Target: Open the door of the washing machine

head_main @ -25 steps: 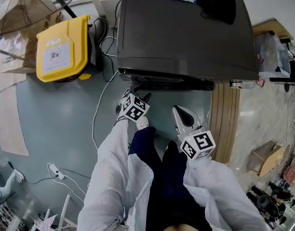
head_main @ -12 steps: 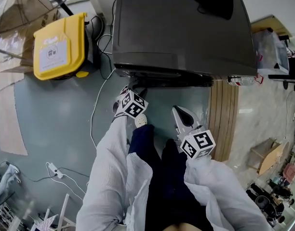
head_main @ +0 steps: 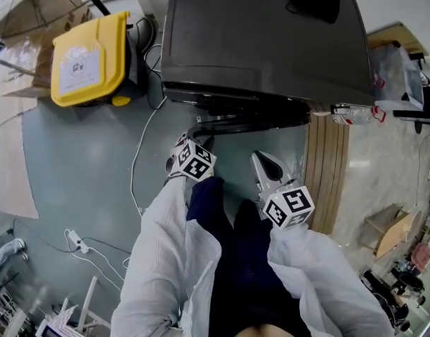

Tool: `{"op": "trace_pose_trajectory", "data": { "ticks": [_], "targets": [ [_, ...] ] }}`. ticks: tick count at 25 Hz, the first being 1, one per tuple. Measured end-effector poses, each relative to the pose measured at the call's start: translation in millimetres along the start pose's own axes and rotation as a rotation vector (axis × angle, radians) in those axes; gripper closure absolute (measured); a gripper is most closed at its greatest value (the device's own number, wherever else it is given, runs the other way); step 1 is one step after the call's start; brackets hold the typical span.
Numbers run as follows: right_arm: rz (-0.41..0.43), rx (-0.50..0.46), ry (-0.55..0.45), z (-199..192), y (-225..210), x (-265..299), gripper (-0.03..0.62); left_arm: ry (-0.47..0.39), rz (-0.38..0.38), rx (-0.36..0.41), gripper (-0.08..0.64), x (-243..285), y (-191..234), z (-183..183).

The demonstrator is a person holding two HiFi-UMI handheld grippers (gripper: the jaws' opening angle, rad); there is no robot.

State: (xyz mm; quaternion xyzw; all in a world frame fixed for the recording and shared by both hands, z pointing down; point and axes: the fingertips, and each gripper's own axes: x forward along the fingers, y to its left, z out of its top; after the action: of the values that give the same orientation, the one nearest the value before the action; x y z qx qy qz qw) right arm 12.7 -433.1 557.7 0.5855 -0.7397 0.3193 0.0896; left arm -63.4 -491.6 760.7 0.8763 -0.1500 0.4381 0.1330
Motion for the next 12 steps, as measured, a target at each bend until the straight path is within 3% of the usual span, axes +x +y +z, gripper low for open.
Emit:
{"op": "trace_pose_trajectory", "data": {
  "ticks": [12],
  "targets": [
    [0.018, 0.001, 0.011, -30.7, -3.0, -39.0, 0.581, 0.006, 0.033, -0.010, 0.448, -10.9, -51.7, -24.6]
  ]
}}
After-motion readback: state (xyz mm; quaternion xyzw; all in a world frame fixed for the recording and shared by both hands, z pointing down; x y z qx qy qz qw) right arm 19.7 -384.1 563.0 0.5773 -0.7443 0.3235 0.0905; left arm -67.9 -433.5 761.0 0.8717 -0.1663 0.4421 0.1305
